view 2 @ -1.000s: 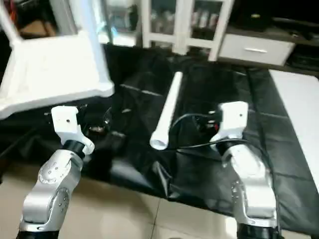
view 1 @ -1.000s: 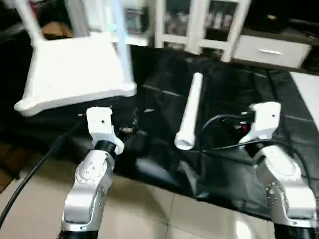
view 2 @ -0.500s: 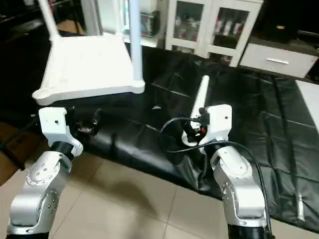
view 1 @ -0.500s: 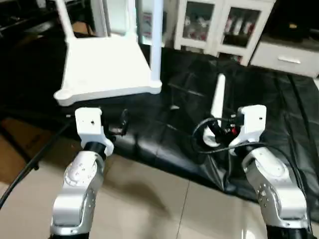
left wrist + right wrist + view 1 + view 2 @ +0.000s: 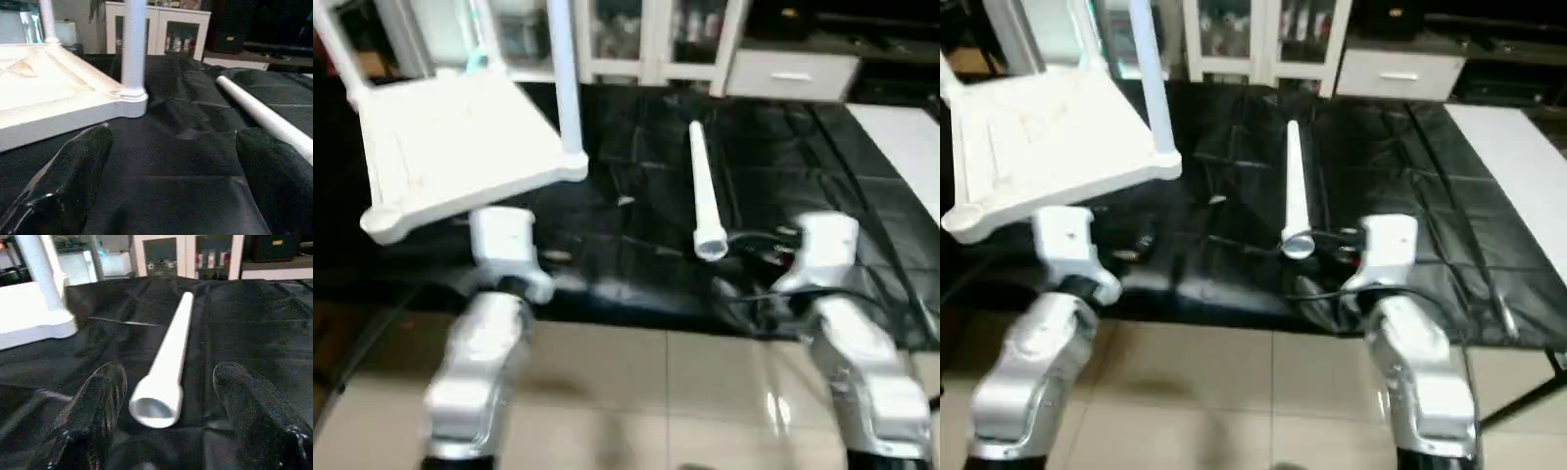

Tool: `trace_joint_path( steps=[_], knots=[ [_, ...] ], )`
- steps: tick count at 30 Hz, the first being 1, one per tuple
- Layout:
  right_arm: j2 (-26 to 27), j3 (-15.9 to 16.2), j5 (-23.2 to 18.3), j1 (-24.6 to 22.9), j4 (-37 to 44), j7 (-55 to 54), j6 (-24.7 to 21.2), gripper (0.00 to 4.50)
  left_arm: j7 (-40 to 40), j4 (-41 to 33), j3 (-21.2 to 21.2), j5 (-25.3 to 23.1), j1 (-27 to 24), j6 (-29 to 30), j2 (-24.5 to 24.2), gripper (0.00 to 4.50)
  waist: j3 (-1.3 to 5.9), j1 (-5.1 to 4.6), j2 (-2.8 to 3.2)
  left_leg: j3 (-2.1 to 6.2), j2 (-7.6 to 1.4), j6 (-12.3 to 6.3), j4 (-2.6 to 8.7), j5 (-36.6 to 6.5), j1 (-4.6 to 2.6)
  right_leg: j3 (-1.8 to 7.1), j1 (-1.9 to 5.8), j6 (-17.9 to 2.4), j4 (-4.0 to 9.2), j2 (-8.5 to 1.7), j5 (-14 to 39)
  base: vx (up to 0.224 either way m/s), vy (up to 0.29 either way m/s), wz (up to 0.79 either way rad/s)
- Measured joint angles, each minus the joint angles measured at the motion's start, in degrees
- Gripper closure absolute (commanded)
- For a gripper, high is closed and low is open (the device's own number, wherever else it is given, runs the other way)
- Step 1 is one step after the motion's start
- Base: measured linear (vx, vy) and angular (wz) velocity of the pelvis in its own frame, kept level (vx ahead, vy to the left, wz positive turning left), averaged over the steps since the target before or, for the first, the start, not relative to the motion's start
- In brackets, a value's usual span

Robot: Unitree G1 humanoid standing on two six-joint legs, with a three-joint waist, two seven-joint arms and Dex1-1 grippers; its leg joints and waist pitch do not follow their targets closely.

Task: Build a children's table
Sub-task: Move to table

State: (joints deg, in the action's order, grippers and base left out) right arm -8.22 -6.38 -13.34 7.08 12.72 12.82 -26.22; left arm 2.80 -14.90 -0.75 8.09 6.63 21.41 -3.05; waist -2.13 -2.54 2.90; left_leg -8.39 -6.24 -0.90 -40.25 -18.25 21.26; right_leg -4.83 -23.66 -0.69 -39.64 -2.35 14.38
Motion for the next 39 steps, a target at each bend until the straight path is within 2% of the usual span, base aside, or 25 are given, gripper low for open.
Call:
trace_joint_path(
  steps=[1, 2, 3, 4, 5, 7, 10, 13, 16, 20, 24, 25, 26, 27, 28, 29, 30, 31, 33, 34, 35, 36, 37, 38, 39],
  knots=[
    [0.0, 0.3, 0.0, 0.0, 0.0, 0.1, 0.0, 1.26, 0.0, -0.2, -0.7, 0.3, 0.0, 0.0, 0.1, 0.06, 0.09, -0.21, 0.07, 0.21, -0.42, -0.23, 0.29, 0.6, 0.33, 0.13, -0.33, 1.4, -2.07, -0.17, 0.8, 0.007, 0.075, 0.18],
    [-0.1, 0.6, 0.0, 0.0, 0.0, 0.1, 0.0, 1.26, 0.0, -0.2, -1.2, 0.5, -0.1, 0.0, 0.0, 0.06, 0.23, -0.18, -0.13, 0.40, -0.62, -0.15, 0.78, 1.2, 0.69, 0.54, -0.09, 1.6, -2.37, -0.48, 0.9, 0.000, 0.000, 0.00],
    [-0.3, 0.8, 0.0, 0.3, 0.0, 0.2, 0.0, 1.26, 0.0, -0.3, -1.8, 0.6, -0.1, 0.0, -0.4, 0.06, 0.51, 0.11, -0.91, 0.34, -0.36, 0.01, 1.67, 2.1, 0.97, 1.24, 1.01, 1.6, -0.23, -1.24, 0.4, 0.000, 0.000, 0.00],
    [-0.6, 0.9, 0.0, 0.8, 0.0, 0.2, 0.0, 1.26, 0.0, -0.4, -2.0, 0.6, -0.2, 0.0, -0.7, 0.06, 0.71, 0.51, -1.73, 0.08, 0.14, 0.22, 1.99, 2.5, 1.17, 2.17, 2.51, 1.8, 3.31, -2.26, -0.3, 0.000, 0.000, 0.00],
    [-1.2, 1.0, 0.0, 1.5, 0.0, 0.3, -0.1, 1.26, 0.1, -0.5, -1.9, 0.6, -0.2, 0.0, -0.6, 0.06, 0.73, 1.19, -2.26, -0.15, 0.30, 0.66, 2.14, 2.8, 1.48, 2.71, 2.94, 4.8, 4.44, -2.70, -0.1, -0.062, -0.102, -0.11],
    [-1.8, 1.0, 0.0, 1.6, -0.2, 1.1, 0.0, 1.26, 0.2, -0.6, -1.3, 0.5, -0.5, 0.0, 0.0, 0.06, 0.60, 1.94, -2.48, -0.23, 0.32, 0.72, 3.54, 3.7, 1.38, 2.57, 2.57, 4.3, 4.38, -2.83, -0.3, -0.066, -0.111, -0.06],
    [-1.9, 1.1, -0.6, 1.8, -0.2, 2.4, -0.1, 1.26, 0.1, -0.9, -0.6, 0.4, -0.6, -0.2, 0.2, 0.06, 0.25, 2.03, -2.46, -0.85, -0.12, 0.96, 4.48, 3.8, 0.13, 2.25, 3.33, 3.1, 4.78, -2.74, -0.2, -0.051, -0.079, 0.03],
    [-1.9, 1.3, -0.9, 2.3, -0.3, 2.8, -0.5, 1.26, -0.1, -2.2, -0.8, 0.1, -0.8, -0.5, 0.2, 0.06, -1.07, 0.75, -2.23, -1.37, -1.11, 1.44, 4.67, 3.2, -2.25, 1.27, 5.56, 3.0, 5.70, -2.59, 0.8, 0.000, 0.000, 0.00],
    [-2.0, 1.4, -1.3, 3.5, -0.3, 3.1, -0.5, 1.26, -0.5, -2.4, -1.8, 0.1, -1.0, -0.6, 0.2, 0.06, -1.25, -1.70, -2.31, -1.16, -1.45, 1.58, 4.95, 3.0, -3.32, 0.74, 6.89, 3.0, 6.60, -2.49, 1.0, 0.000, 0.000, 0.00],
    [-2.0, 1.2, -1.7, 4.1, -0.6, 3.2, -0.5, 1.26, -0.6, -2.5, -1.5, 0.1, -1.0, -0.6, 0.3, 0.06, -1.06, -4.15, -2.50, -1.30, -1.35, 1.68, 5.02, 2.3, -3.22, 0.96, 7.73, 2.5, 6.96, -2.49, 0.7, 0.088, 0.005, -0.04],
    [-2.1, 1.3, -1.7, 4.1, -1.7, 3.4, -0.4, 1.26, -0.6, -2.8, -0.8, 0.0, -0.9, -0.6, 0.4, 0.06, -0.26, -3.79, -1.54, -0.77, -1.33, 0.43, 5.03, 1.0, -3.25, 0.86, 8.67, 2.9, 8.58, -1.96, 1.6, 0.155, 0.009, 0.06],
    [-1.8, 1.7, -1.8, 4.4, -1.8, 3.5, -0.4, 1.26, -0.6, -2.9, -1.1, 0.0, -1.0, -0.6, 0.2, 0.06, -0.15, -4.14, -1.62, -0.14, -0.70, 0.44, 5.18, 0.7, -3.77, 0.72, 7.68, 1.8, 6.91, -1.97, 2.3, 0.243, 0.010, 0.07],
    [-1.4, 2.8, -1.8, 5.0, -1.9, 3.9, -0.4, 1.26, -0.6, -2.9, -2.0, -0.1, -1.4, -0.7, -0.1, 0.06, 0.00, -4.56, -1.90, 1.01, 0.13, 0.33, 5.28, 0.2, -4.37, 0.92, 5.65, 1.7, 2.88, -2.43, 2.9, 0.245, -0.048, -0.13],
    [-1.4, 3.7, -1.9, 5.2, -1.7, 4.5, -0.4, 1.26, -0.7, -2.8, -2.8, -0.1, -1.6, -0.6, -0.8, 0.06, 0.04, -4.89, -1.96, 2.20, 0.84, 0.34, 5.26, -0.5, -5.23, 1.06, 3.36, 3.1, -1.61, -2.57, 3.6, 0.251, -0.109, -0.30],
    [-1.5, 3.8, -1.8, 5.0, -1.7, 4.7, -0.3, 1.26, -0.7, -2.9, -3.2, -0.2, -1.4, -0.7, -0.8, 0.06, 0.34, -5.30, -2.45, 3.22, 1.79, 0.30, 5.45, -1.3, -6.04, 1.18, 0.21, 4.4, -3.47, -2.61, 3.7, 0.105, -0.112, -0.32],
    [-1.8, 3.8, -1.8, 4.8, -1.7, 4.8, -0.3, 1.26, -0.7, -3.0, -3.0, -0.2, -1.2, -0.7, -0.7, 0.06, 0.64, -5.50, -3.30, 3.28, 2.82, 0.66, 5.61, -1.8, -6.83, 1.54, -1.47, 4.0, -1.97, -3.03, 3.3, -0.007, -0.092, -0.21],
    [-2.5, 3.2, -1.8, 4.3, -1.7, 4.8, -0.3, 1.26, -0.6, -3.1, -2.5, -0.2, -0.5, -0.7, -0.5, 0.06, 0.67, -5.53, -5.50, 2.53, 4.35, 0.60, 5.03, -3.1, -7.71, 3.98, -1.02, 2.0, 1.30, -3.48, -1.4, 0.000, 0.000, 0.00],
    [-3.2, 2.5, -1.8, 3.8, -2.1, 4.8, -0.3, 1.26, -0.5, -2.8, -1.2, -0.2, -0.3, -0.6, 0.8, 0.06, 0.49, -5.17, -5.23, 2.48, 4.10, -2.32, 1.58, -4.3, -7.20, 4.86, -0.22, 1.7, 0.64, -2.54, 0.1, 0.057, -0.051, 0.03],
    [-3.6, 1.5, -1.5, 3.9, -3.1, 4.0, -0.9, 1.26, -0.1, -2.9, 0.4, 0.1, -0.6, -0.6, 1.0, 0.06, 0.21, -3.78, -5.04, 3.06, 4.41, -3.44, -5.62, -4.1, -4.21, 5.47, 2.31, 1.3, 1.75, -1.76, 0.8, 0.163, -0.025, 0.00],
    [-3.4, 1.4, -1.0, 4.6, -3.1, 3.0, -1.4, 1.26, 0.4, -3.1, 0.3, 0.5, -0.7, -0.6, 0.6, 0.06, 0.09, -2.91, -4.70, 3.24, 4.30, -1.98, -6.37, -3.2, -2.00, 5.41, 4.20, 1.2, 3.12, -1.35, 0.8, 0.171, -0.007, -0.13],
    [-3.1, 1.4, -0.5, 5.5, -3.0, 2.1, -2.1, 1.26, 0.8, -3.7, 0.0, 0.9, -0.9, -0.6, 0.3, 0.06, -0.03, -2.17, -4.31, 3.47, 3.75, -0.52, -5.30, -2.4, -0.28, 5.11, 5.05, 1.0, 3.60, -1.03, 0.9, 0.143, 0.016, -0.19],
    [-2.9, 1.5, -0.3, 6.6, -3.0, 1.1, -2.8, 1.26, 1.5, -4.5, 0.0, 1.1, -1.4, -0.6, -0.3, 0.06, -0.12, -1.62, -3.66, 3.61, 2.42, 0.94, -2.71, -0.6, 1.48, 4.00, 5.61, 0.9, 3.82, -0.72, 1.2, 0.143, 0.016, -0.19],
    [-2.8, 1.4, -0.4, 8.0, -3.0, 0.4, -4.3, 1.26, 2.6, -5.3, 0.2, 1.3, -2.3, -0.6, -1.1, 0.06, -0.04, -0.91, -1.21, 3.98, -0.12, 1.16, 3.61, 4.1, 2.81, 2.19, 5.97, 1.1, 3.54, 0.56, 1.7, 0.135, 0.067, -0.16],
    [-2.0, 1.1, -0.8, 9.1, -3.8, 0.2, -5.2, 1.26, 3.3, -5.6, 0.1, 1.3, -3.0, -0.6, -1.9, 0.06, -0.53, -0.49, -0.22, 4.15, -1.52, 1.66, 3.06, 8.5, 3.22, 1.51, 6.28, 1.6, 2.51, 1.05, 2.3, 0.136, 0.117, -0.18],
    [-0.7, 1.3, -2.0, 9.8, -4.7, 0.2, -6.3, 1.00, 3.9, -5.4, -0.2, 1.3, -4.6, -0.4, -2.7, 0.00, -0.68, -0.29, -0.51, 4.19, -1.36, 1.28, 2.48, 8.0, 3.43, 1.22, 5.57, 0.9, 1.46, 0.61, 2.6, 0.186, 0.167, -0.14]
  ],
)
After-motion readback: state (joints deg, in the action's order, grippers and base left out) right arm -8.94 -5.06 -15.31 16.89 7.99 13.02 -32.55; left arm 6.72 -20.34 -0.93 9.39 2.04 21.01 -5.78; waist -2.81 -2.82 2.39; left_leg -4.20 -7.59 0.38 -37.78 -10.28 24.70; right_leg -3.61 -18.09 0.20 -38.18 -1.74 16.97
